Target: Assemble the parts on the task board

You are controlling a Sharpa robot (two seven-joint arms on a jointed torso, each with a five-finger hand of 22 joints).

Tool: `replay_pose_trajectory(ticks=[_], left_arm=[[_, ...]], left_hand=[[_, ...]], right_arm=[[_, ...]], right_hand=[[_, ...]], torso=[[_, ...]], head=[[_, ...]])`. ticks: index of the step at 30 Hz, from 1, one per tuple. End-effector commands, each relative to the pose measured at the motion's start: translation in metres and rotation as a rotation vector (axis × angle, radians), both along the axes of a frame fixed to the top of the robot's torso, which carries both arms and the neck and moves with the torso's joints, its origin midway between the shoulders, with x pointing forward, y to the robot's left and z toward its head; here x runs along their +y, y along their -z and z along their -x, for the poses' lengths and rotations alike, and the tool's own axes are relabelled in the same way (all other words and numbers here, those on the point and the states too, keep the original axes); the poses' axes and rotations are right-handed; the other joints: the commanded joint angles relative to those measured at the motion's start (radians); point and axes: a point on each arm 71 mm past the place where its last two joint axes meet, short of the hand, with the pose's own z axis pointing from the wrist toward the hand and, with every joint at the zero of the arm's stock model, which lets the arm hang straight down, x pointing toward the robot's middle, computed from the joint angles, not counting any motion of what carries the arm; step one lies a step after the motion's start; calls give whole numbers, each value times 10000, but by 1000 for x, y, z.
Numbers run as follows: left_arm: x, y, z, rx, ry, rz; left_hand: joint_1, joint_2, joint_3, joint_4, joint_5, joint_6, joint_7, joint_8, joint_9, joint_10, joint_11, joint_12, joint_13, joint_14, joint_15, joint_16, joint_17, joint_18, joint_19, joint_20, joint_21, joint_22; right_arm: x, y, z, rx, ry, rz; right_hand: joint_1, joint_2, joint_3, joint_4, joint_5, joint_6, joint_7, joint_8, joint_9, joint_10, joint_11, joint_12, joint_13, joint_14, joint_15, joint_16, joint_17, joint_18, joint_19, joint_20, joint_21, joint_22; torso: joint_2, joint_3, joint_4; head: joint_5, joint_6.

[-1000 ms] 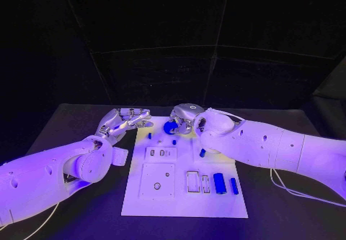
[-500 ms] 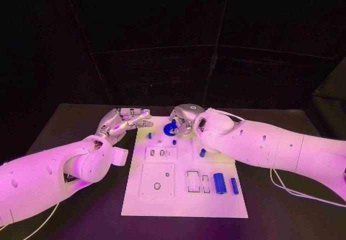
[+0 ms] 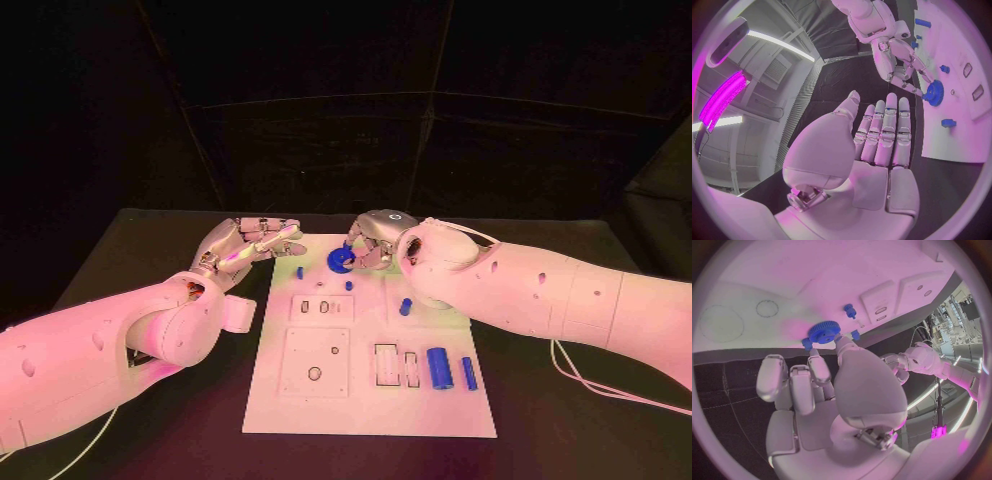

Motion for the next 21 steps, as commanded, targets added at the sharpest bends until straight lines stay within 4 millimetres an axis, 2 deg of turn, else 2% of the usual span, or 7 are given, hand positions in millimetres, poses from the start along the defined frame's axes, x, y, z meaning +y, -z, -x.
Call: replay_pose_trajectory(ticks=[1,5,9,12,14,16,21], left_arm=[[1,-2,0,-55,65,54],[4,-2,0,-62,10,33],[6,-2,0,-69,-38,14],[6,-1,-1,-67,-51,6],[5,-1,-1,-68,-37,12],[4,-1,-2,-71,-16,22],[1,0,-3,-72,40,47]], left_hand=[[2,76,3,-37,-18,52,48,-49,-11,12,48,-40,-13,61,41,-40,12,152,87,-1,-57,-13],[-2,75,1,-42,-19,50,53,-54,-12,10,51,-46,-14,63,42,-47,14,152,89,0,-59,-16],[-2,75,1,-42,-19,50,53,-54,-12,10,51,-46,-14,63,42,-47,14,152,89,0,-59,-16],[-3,76,2,-44,-18,51,52,-55,-12,12,51,-48,-13,65,42,-48,15,152,90,0,-60,-17],[-3,76,2,-44,-18,51,52,-55,-12,12,51,-48,-13,65,42,-48,15,152,90,0,-60,-17],[-3,76,2,-44,-18,51,52,-55,-12,12,51,-48,-13,65,42,-48,15,152,90,0,-60,-17],[-3,76,2,-44,-18,51,52,-55,-12,12,51,-48,-13,65,42,-48,15,152,90,0,-60,-17]], right_arm=[[-14,-10,5,-472,-245,-1439],[-42,-16,14,-377,-329,-2618],[-78,-20,22,141,-151,-3764],[-108,-20,26,480,114,-4106],[-125,-20,27,602,302,-4126],[-137,-19,26,668,456,-4099],[-167,-16,21,688,834,-3951]], right_hand=[[305,101,69,-167,97,136,-3,68,10,67,-37,102,95,662,10,53,555,-177,41,22,47,5],[578,98,79,-376,183,137,-7,28,-10,19,-48,56,66,651,-5,32,516,-172,15,2,34,-28],[966,128,160,-695,397,137,-7,-3,-22,-39,-57,-7,26,633,-16,-7,447,-159,-35,-12,5,-94],[1259,44,186,-986,474,77,4,-36,-35,-136,-55,-143,-83,619,-17,-37,400,-145,-89,-16,-30,-171],[1350,-4,178,-1090,464,66,6,-36,-35,-147,-54,-160,-94,618,-15,-42,398,-144,-96,-16,-36,-179],[1397,-35,166,-1151,460,66,5,-33,-34,-154,-54,-175,-105,617,-15,-43,400,-143,-101,-16,-41,-186],[1458,-61,154,-1226,465,69,4,-29,-32,-160,-55,-189,-116,617,-15,-47,398,-142,-106,-15,-45,-192]], torso=[[-11,7,-45],[-19,3,-62],[-45,39,-155],[-82,72,-245],[-108,97,-280],[-123,107,-282],[-127,173,-288]], head=[[0,26],[-17,53],[-2,91],[25,107],[-28,123],[-80,139],[-292,121]])
